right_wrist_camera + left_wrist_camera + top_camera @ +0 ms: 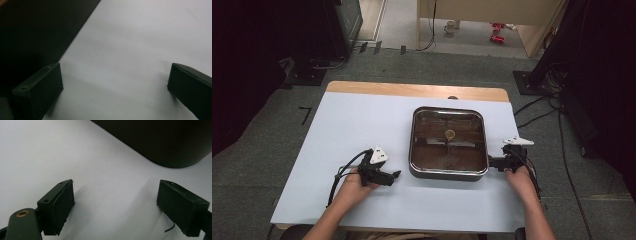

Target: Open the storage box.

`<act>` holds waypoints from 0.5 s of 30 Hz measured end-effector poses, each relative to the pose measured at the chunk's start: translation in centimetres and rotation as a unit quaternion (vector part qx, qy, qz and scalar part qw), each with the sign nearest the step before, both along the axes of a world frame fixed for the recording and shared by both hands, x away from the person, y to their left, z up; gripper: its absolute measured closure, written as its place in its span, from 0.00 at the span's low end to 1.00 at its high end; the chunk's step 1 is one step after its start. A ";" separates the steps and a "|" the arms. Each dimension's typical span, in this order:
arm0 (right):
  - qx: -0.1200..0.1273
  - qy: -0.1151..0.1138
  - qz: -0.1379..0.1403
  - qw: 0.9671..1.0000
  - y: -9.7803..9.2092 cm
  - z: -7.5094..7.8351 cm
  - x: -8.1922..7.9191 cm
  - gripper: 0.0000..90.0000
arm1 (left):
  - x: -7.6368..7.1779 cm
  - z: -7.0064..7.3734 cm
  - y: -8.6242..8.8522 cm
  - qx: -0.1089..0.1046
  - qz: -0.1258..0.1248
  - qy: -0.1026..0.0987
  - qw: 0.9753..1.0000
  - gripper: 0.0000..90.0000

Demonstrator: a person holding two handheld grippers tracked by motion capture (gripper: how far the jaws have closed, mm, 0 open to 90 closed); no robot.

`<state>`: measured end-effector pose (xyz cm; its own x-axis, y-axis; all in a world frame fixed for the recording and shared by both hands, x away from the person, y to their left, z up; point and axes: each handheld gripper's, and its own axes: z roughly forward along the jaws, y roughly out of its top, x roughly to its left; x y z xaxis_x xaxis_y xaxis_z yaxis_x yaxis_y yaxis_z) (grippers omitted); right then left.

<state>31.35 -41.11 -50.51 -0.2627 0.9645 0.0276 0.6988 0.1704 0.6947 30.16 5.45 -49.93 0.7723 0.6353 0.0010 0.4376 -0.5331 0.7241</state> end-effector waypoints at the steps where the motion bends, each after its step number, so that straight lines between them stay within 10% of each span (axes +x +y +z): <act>1: 0.000 0.000 0.000 1.000 0.0 0.0 0.0 0.00 | 0.0 0.0 0.0 0.000 0.001 0.000 1.000 0.16; 15: -0.001 0.000 0.001 1.000 0.0 0.0 0.0 0.00 | 0.6 0.9 -0.9 0.042 -0.001 0.028 0.999 0.16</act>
